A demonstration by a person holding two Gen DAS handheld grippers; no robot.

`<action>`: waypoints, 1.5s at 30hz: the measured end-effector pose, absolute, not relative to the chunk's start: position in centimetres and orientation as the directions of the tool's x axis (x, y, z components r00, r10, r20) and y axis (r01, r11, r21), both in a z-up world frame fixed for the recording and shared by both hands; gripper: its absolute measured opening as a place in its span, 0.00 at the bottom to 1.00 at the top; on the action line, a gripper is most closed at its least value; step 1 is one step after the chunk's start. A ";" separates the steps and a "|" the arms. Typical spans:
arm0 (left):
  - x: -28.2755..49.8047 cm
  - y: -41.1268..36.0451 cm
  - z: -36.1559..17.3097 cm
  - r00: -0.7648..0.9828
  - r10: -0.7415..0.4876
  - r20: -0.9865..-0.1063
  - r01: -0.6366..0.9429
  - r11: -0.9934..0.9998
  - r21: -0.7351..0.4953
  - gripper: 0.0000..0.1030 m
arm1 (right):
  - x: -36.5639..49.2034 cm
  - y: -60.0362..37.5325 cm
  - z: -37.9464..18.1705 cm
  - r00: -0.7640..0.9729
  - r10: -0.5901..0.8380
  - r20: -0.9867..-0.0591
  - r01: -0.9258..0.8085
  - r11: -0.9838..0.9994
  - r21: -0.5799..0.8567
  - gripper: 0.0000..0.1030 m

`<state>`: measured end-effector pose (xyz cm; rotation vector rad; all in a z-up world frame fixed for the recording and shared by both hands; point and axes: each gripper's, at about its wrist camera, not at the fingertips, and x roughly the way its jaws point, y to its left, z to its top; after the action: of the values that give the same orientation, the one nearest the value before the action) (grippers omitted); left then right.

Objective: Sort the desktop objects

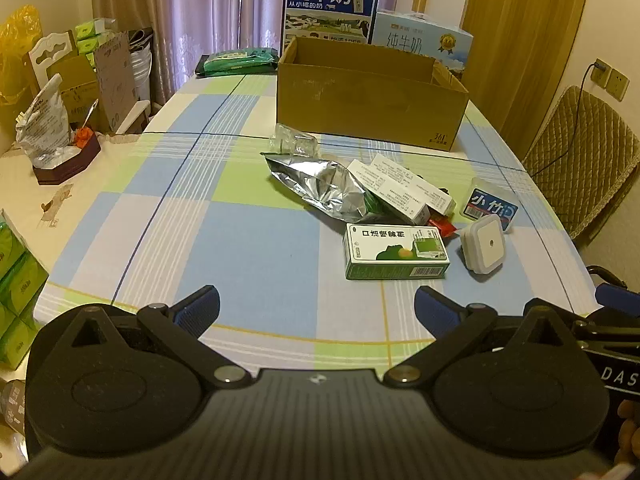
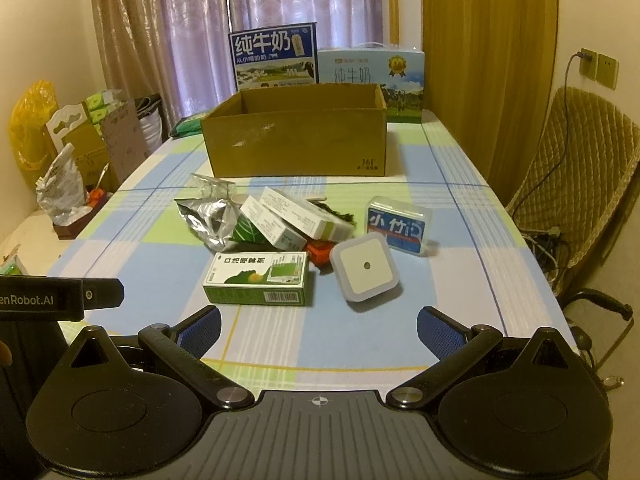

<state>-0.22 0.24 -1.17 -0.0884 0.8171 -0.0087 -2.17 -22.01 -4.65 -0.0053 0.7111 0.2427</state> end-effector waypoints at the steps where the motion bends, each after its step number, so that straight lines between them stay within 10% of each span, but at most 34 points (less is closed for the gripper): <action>1: -0.2 0.2 -1.2 0.684 -0.041 -0.728 -0.027 0.996 -0.082 0.99 | -2.1 -22.0 -4.7 0.730 0.219 -0.648 -0.223 0.972 0.077 0.98; 29: 5.4 -1.2 -3.9 0.621 -0.122 -0.774 0.114 0.991 -0.064 0.99 | 3.7 -25.8 -6.1 0.733 0.184 -0.655 -0.214 0.976 0.034 0.98; 45: 11.7 -5.5 -7.0 0.486 -0.346 -0.802 0.689 0.717 0.108 0.84 | 9.3 -24.4 -10.0 0.621 0.235 -0.747 -0.362 0.932 -0.008 0.98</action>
<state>11.70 -5.50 -7.03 0.4516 0.8492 -0.6559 9.28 -24.39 -10.03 -0.1636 0.8328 0.3445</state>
